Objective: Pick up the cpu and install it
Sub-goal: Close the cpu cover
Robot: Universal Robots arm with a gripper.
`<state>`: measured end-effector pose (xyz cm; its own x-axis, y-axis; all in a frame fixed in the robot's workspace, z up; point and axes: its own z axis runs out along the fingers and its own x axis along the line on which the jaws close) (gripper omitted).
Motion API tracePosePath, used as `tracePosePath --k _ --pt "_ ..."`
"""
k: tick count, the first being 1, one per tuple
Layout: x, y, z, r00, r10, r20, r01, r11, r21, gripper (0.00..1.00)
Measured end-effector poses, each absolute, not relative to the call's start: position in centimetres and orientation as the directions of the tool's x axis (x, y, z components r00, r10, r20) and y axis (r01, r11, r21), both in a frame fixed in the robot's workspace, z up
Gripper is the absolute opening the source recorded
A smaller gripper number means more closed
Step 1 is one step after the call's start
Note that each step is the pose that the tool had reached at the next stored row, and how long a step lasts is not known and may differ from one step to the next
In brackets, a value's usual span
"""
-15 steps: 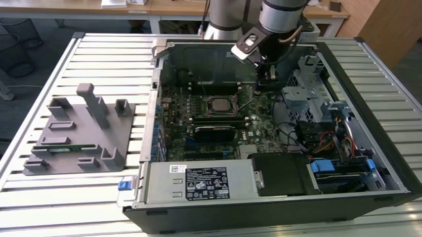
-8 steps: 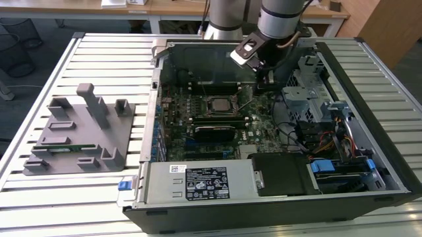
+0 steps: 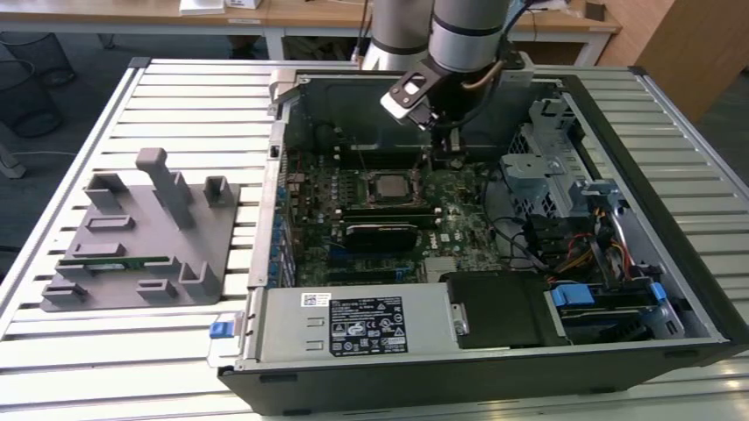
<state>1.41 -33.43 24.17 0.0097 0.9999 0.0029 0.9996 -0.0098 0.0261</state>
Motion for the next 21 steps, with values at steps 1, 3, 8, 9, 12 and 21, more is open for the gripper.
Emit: tracePosePath --k 1,3,8,9,12,21 --pt "1.0 -33.4 24.1 0.01 1.0 0.003 1.0 -0.01 0.026 0.11" --pt "0.3 -33.4 23.8 0.009 1.0 0.003 1.0 -0.01 0.026 0.11" --pt "-0.3 -33.4 23.3 0.009 1.0 0.003 1.0 -0.009 0.026 0.11" --pt "-0.4 -33.4 23.2 0.009 1.0 0.003 1.0 -0.009 0.026 0.11" --pt "-1.1 -33.4 22.9 0.008 1.0 0.003 1.0 -0.008 0.026 0.11" --pt "-4.2 -33.4 22.1 0.008 1.0 0.003 1.0 -0.008 0.027 0.11"
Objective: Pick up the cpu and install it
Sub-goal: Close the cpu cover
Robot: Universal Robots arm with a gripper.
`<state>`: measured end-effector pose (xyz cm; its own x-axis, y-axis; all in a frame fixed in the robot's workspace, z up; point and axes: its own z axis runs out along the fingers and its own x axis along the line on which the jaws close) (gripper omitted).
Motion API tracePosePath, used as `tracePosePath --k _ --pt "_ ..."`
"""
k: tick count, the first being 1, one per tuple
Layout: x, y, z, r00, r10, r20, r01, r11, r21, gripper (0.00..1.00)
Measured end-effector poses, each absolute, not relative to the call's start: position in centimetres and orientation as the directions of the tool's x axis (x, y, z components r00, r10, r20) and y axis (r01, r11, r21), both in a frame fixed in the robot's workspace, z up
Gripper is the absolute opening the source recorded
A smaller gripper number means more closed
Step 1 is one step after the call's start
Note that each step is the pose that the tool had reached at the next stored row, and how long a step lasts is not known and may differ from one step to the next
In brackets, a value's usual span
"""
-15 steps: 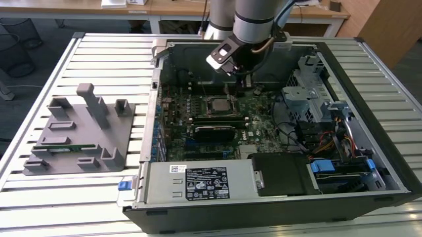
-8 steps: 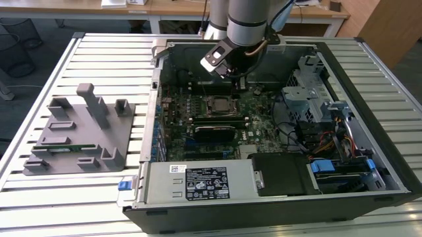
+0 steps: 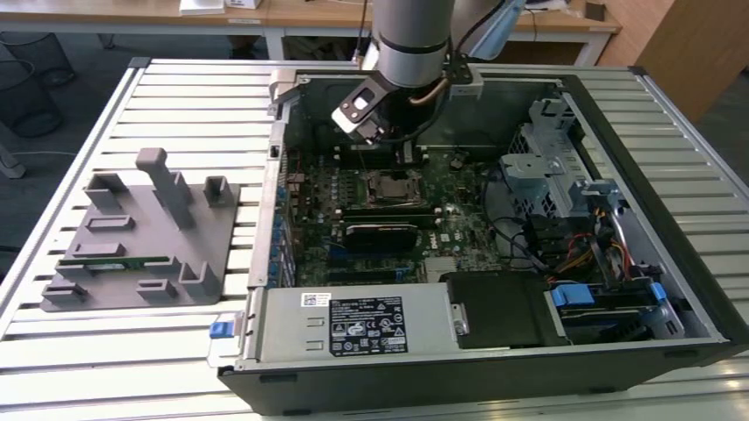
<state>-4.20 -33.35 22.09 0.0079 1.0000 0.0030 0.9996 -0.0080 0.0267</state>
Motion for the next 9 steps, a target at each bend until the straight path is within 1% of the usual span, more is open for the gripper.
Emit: tracePosePath --k 9 --pt "-6.0 -33.3 21.6 0.008 1.0 0.003 1.0 -0.008 0.027 0.11"
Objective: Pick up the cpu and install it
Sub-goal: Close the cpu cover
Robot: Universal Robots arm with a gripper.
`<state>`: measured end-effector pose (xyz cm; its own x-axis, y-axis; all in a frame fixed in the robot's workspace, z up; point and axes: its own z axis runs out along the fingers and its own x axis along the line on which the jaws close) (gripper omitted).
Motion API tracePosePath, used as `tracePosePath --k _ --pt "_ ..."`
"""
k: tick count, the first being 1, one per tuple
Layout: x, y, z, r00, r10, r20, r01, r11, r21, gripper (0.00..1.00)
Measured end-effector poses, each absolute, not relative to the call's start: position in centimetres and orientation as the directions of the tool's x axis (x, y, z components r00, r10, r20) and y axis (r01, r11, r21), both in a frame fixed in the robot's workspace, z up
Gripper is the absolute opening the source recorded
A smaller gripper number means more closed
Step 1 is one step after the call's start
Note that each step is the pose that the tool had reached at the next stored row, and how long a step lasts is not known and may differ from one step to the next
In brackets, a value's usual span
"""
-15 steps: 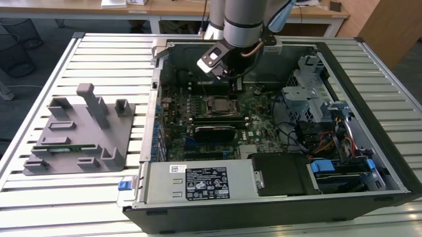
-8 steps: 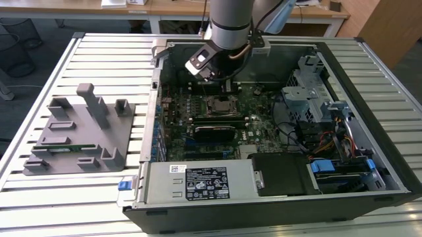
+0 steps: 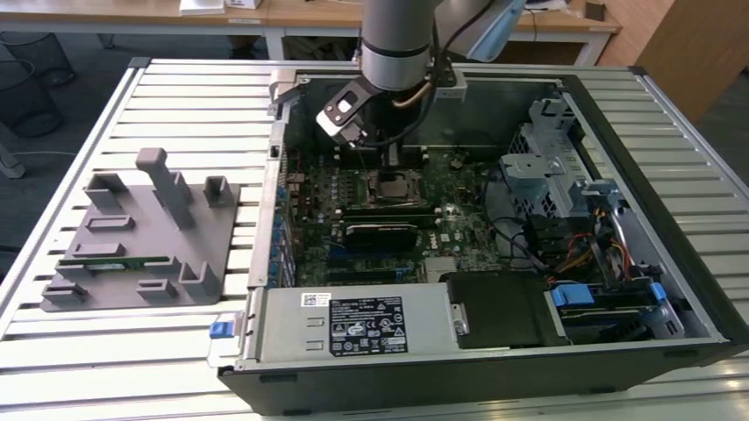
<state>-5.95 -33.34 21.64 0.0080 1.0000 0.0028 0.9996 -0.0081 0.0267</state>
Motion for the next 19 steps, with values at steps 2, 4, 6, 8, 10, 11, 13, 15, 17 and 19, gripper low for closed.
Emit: tracePosePath --k 2,4,6,8,10,11,13,15,17,19 --pt "-6.3 -33.3 21.5 0.008 1.0 0.003 1.0 -0.008 0.027 0.11" --pt "-6.6 -33.3 21.2 0.008 1.0 0.003 1.0 -0.008 0.027 0.11" --pt "-6.6 -33.2 20.9 0.008 1.0 0.003 1.0 -0.008 0.027 0.11" --pt "-6.7 -33.2 20.5 0.008 1.0 0.003 1.0 -0.008 0.027 0.11" --pt "-6.7 -33.2 20.2 0.008 1.0 0.003 1.0 -0.008 0.027 0.11" --pt "-6.7 -33.2 20.1 0.008 1.0 0.003 1.0 -0.008 0.027 0.11" --pt "-6.7 -33.2 20.0 0.008 1.0 0.003 1.0 -0.008 0.027 0.11" --pt "-6.7 -33.2 20.0 0.008 1.0 0.003 1.0 -0.008 0.027 0.11" --pt "-6.5 -33.2 20.0 0.008 1.0 0.004 1.0 -0.008 0.027 0.11" --pt "-6.4 -33.2 20.0 0.008 1.0 0.004 1.0 -0.008 0.027 0.11"
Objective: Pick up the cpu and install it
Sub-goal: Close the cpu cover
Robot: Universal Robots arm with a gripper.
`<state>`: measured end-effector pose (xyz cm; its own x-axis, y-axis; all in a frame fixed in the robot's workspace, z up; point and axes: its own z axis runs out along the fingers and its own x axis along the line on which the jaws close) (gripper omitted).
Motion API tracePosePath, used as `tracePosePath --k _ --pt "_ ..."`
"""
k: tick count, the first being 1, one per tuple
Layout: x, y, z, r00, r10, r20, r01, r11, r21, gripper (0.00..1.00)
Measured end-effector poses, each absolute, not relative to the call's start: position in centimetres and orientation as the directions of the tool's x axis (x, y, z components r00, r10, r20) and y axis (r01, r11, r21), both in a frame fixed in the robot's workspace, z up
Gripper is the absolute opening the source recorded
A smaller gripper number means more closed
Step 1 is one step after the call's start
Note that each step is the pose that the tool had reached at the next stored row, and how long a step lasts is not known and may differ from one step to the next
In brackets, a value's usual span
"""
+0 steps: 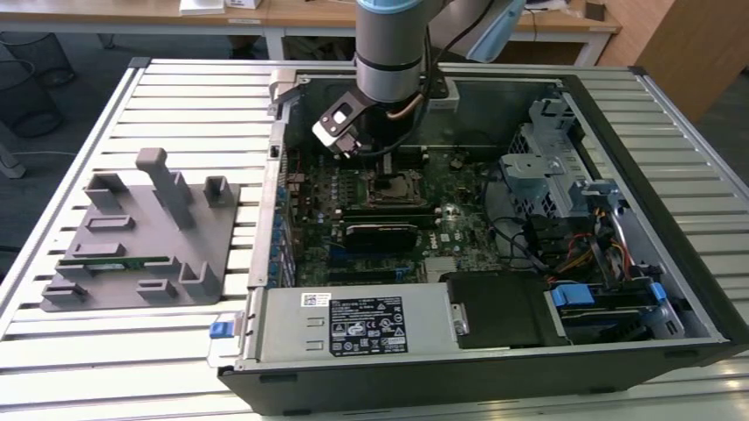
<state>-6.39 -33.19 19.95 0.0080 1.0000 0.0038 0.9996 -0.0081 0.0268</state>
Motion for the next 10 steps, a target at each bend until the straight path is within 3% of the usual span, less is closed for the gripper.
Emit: tracePosePath --k 10 --pt "-5.91 -33.19 19.94 0.008 1.0 0.006 1.0 -0.008 0.027 0.11"
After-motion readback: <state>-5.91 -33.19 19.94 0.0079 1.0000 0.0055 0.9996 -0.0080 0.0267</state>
